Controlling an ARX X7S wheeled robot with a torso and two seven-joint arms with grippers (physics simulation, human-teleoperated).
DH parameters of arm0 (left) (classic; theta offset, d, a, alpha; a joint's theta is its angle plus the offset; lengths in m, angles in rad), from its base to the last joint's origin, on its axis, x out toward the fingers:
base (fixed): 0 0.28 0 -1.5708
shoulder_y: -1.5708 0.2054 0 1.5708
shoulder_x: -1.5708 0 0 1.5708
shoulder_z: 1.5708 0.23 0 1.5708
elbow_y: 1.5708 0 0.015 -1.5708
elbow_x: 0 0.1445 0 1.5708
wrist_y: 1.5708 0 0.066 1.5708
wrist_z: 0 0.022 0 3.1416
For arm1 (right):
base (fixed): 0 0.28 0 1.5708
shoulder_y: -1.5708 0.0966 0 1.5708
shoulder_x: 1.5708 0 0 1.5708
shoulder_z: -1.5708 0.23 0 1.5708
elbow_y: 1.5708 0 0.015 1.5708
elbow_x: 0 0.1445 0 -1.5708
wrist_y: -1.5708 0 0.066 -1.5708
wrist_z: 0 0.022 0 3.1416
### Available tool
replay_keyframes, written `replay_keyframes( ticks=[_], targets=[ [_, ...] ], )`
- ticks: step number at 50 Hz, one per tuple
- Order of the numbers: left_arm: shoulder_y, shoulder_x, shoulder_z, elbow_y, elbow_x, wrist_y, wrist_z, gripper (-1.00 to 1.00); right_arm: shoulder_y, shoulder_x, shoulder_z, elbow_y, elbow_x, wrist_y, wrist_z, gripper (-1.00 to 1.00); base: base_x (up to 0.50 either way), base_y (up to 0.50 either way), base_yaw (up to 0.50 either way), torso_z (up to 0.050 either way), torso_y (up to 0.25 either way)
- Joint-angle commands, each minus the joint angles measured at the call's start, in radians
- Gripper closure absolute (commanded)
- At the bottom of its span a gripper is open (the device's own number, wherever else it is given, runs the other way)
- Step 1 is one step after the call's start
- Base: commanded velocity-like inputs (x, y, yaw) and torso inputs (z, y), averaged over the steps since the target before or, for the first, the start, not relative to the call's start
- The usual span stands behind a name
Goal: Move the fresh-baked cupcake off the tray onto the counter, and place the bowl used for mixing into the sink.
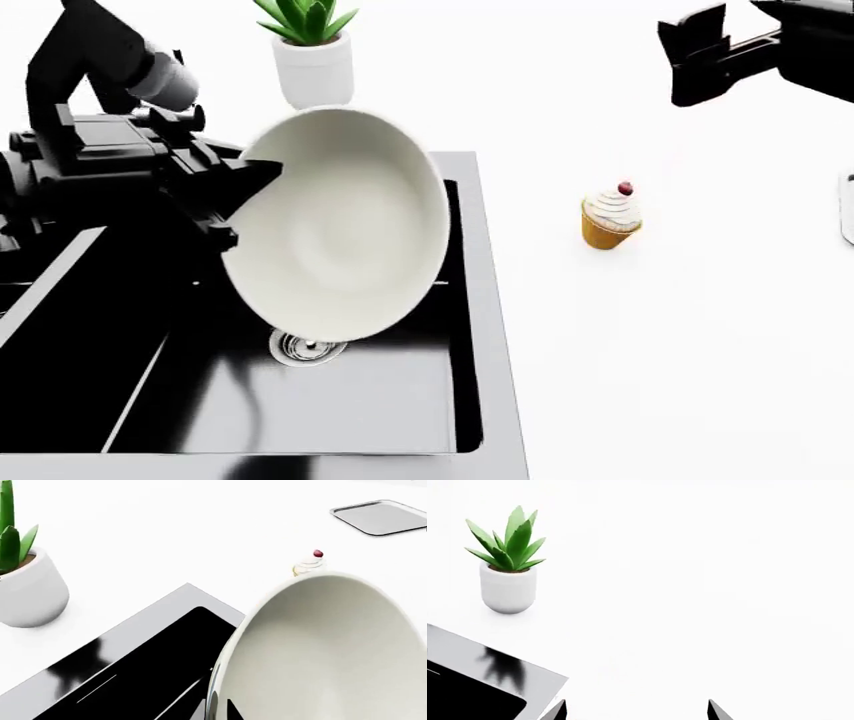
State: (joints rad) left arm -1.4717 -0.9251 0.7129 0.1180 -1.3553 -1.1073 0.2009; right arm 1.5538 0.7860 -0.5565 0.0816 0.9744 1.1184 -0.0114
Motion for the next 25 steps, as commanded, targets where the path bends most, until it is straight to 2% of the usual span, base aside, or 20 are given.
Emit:
replay_keyframes(
  ticks=[1, 6, 25],
  targets=[
    [-0.004, 0.057, 0.06, -0.077, 0.089, 0.012, 0.054, 1.0, 0.069, 0.025, 0.088, -0.048, 0.015, -0.048, 0.029, -1.0, 0.0, 0.0, 0.0, 0.0, 0.0],
    [-0.016, 0.069, 0.075, -0.084, 0.088, -0.011, 0.059, 1.0, 0.058, 0.027, 0.132, -0.071, 0.012, -0.128, 0.024, -1.0, 0.0, 0.0, 0.0, 0.0, 0.0],
    [-0.072, 0.139, 0.143, -0.247, 0.101, -0.139, 0.027, 1.0, 0.041, 0.05, 0.183, -0.12, 0.053, -0.135, 0.057, -1.0, 0.0, 0.0, 0.0, 0.0, 0.0]
  ],
)
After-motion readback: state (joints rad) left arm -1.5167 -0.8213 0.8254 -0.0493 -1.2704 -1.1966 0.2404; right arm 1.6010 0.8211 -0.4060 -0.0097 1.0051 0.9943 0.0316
